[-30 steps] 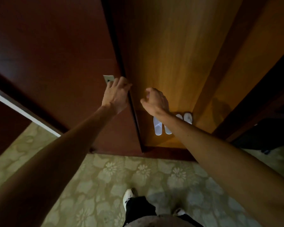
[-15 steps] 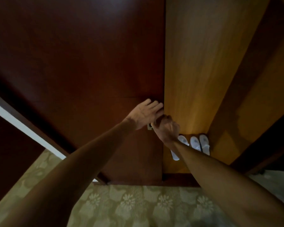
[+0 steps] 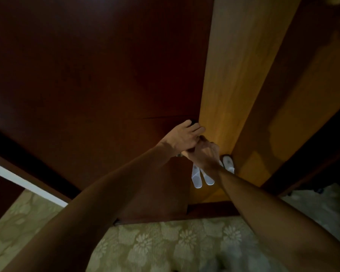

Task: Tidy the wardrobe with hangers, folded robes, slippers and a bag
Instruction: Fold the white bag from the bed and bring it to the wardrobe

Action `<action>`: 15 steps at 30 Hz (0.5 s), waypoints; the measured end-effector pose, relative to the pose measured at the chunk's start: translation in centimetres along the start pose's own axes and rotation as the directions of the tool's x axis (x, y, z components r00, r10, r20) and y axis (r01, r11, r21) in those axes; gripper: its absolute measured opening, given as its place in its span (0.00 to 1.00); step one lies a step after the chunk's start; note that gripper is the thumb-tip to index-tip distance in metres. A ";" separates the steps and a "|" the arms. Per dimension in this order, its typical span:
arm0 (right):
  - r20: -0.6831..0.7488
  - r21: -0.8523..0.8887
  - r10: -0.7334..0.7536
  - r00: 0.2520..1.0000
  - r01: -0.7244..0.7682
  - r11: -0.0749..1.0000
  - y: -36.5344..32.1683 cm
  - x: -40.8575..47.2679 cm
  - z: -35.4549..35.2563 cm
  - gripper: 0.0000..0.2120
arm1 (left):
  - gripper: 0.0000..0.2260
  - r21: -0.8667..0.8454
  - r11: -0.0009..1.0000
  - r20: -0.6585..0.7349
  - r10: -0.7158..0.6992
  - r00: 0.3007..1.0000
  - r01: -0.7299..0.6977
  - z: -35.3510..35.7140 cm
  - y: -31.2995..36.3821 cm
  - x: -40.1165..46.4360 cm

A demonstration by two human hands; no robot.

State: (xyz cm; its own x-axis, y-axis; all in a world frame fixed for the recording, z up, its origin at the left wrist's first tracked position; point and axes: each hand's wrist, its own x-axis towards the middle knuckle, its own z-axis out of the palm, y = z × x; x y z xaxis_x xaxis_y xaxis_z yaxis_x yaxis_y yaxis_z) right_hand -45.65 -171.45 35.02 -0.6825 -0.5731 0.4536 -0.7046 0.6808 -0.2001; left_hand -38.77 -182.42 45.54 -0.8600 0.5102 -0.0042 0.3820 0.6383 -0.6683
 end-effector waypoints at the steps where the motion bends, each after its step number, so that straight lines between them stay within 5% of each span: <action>1: 0.040 0.001 0.050 0.998 -0.050 0.999 0.4 -0.1 -0.1 0.21 | 0.10 -0.009 1.000 -0.009 0.001 1.000 -0.001 -0.2 0.2 0.6; 7: 0.151 0.054 0.245 0.958 -0.256 0.965 3.2 -0.2 -2.5 0.26 | 0.16 -0.001 0.999 0.079 -0.046 0.996 0.046 -1.9 1.4 4.9; 15: 0.214 0.029 0.220 0.952 -0.231 0.973 8.0 -0.4 -4.3 0.20 | 0.15 -0.035 0.999 0.110 -0.010 0.994 0.014 -3.6 2.6 9.3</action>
State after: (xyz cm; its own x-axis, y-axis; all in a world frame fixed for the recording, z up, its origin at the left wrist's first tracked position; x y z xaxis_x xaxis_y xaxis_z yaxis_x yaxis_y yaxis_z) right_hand -50.17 -163.83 37.03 -0.8460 -0.4934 0.2020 -0.5331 0.7814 -0.3243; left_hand -44.56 -173.90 46.43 -0.8959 0.4370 -0.0797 0.3815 0.6651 -0.6420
